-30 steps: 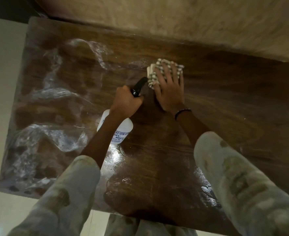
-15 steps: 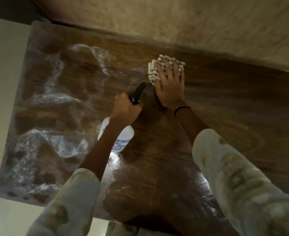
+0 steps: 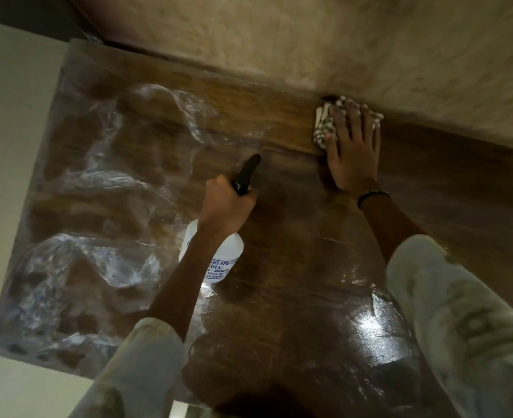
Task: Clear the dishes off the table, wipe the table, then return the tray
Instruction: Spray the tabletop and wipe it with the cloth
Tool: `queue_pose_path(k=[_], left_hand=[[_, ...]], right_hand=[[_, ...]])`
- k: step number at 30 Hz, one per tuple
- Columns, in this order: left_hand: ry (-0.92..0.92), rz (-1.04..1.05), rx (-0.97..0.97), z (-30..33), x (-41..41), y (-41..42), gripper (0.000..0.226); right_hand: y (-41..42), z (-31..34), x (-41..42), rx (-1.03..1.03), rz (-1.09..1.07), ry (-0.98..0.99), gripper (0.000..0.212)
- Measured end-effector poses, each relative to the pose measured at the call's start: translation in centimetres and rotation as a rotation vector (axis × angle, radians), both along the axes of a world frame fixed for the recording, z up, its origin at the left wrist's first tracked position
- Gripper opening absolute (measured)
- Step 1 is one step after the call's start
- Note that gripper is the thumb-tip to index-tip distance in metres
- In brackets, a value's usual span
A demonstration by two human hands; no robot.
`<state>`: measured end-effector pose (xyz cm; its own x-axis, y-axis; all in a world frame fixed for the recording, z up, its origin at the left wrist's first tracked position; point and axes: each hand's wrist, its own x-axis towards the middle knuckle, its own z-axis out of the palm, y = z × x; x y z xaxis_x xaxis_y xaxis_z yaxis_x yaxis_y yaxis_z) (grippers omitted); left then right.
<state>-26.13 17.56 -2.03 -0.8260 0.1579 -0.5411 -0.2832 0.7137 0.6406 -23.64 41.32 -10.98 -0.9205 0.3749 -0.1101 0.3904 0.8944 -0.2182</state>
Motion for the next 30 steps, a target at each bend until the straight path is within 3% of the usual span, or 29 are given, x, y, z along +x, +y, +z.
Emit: queue_pose_path(k=[6, 11, 15, 20, 24, 27, 30], left_hand=[[0.029, 0.018, 0.000, 0.4, 0.1, 0.0, 0.037], [0.030, 0.033, 0.024, 0.2, 0.0, -0.5, 0.032], [0.001, 0.031, 0.056, 0.2, 0.1, -0.7, 0.029], [-0.004, 0.084, 0.088, 0.3, -0.1, -1.2, 0.028], [0.016, 0.106, 0.077, 0.6, -0.3, -1.3, 0.018], [0.011, 0.113, 0.054, 0.5, -0.4, -1.9, 0.023], [0.020, 0.087, -0.044, 0.0, -0.6, -3.1, 0.023]], right_hand=[[-6.5, -0.4, -4.7, -0.067, 0.174, 0.002, 0.054], [-4.6, -0.2, -0.9, -0.038, 0.458, -0.021, 0.052], [-1.3, 0.2, 0.4, -0.023, 0.306, -0.003, 0.051], [-5.6, -0.2, -5.0, -0.021, 0.080, 0.008, 0.055], [-9.5, -0.3, -5.8, -0.071, 0.250, -0.030, 0.057], [-10.4, -0.2, -2.0, -0.071, 0.405, -0.010, 0.051], [-9.5, 0.0, 2.5, -0.073, 0.422, -0.034, 0.050]])
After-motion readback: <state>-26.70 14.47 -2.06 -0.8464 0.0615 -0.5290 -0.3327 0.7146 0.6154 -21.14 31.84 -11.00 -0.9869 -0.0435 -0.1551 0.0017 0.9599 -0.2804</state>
